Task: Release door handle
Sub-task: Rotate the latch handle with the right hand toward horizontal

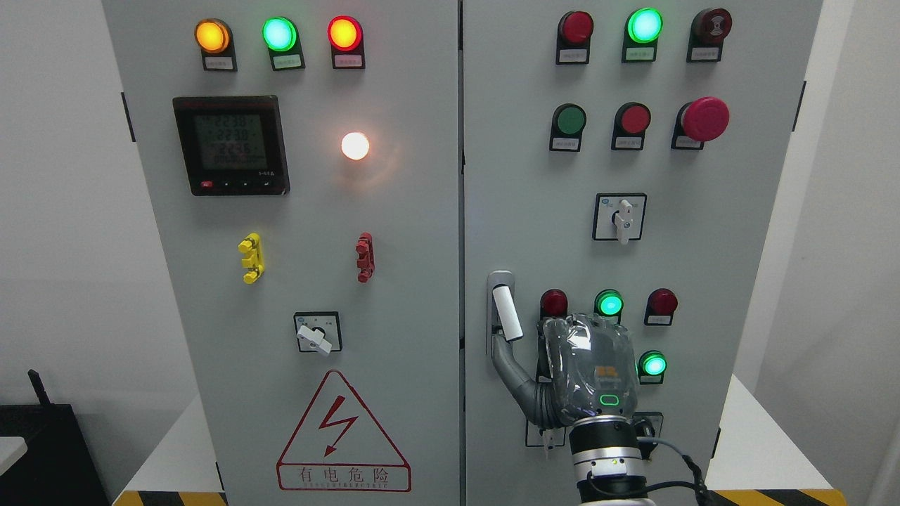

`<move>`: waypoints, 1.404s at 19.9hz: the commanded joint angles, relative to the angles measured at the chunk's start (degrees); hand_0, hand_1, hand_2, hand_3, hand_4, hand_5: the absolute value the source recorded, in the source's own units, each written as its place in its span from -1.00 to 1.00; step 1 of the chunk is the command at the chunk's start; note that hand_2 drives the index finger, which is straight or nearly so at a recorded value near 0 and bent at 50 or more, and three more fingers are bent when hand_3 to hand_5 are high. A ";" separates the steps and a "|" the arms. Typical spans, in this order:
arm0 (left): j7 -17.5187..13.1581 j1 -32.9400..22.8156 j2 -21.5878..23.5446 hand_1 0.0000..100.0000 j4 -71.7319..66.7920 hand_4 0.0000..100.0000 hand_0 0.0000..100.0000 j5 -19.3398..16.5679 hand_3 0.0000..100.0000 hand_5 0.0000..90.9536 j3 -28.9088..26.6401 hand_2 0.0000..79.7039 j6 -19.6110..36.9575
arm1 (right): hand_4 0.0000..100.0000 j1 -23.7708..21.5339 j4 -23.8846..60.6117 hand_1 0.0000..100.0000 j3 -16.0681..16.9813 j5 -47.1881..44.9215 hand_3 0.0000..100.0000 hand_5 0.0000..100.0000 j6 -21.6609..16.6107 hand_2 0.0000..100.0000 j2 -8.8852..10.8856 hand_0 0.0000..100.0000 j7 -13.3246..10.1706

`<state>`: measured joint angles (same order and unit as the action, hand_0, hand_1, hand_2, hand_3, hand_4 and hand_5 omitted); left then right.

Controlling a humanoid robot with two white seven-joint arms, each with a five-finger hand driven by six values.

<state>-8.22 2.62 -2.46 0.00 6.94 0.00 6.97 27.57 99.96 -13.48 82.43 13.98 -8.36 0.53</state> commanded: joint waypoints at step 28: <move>0.05 0.02 0.00 -0.22 -0.97 -1.00 -0.76 0.00 -1.00 -1.00 -0.62 -1.00 -0.03 | 0.81 0.12 1.03 -0.70 2.32 -0.08 1.00 0.82 -0.09 0.99 0.80 -0.11 0.00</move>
<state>-8.22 2.61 -2.46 0.00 6.94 0.00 7.01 27.69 100.52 -11.80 82.39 13.86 -7.92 0.47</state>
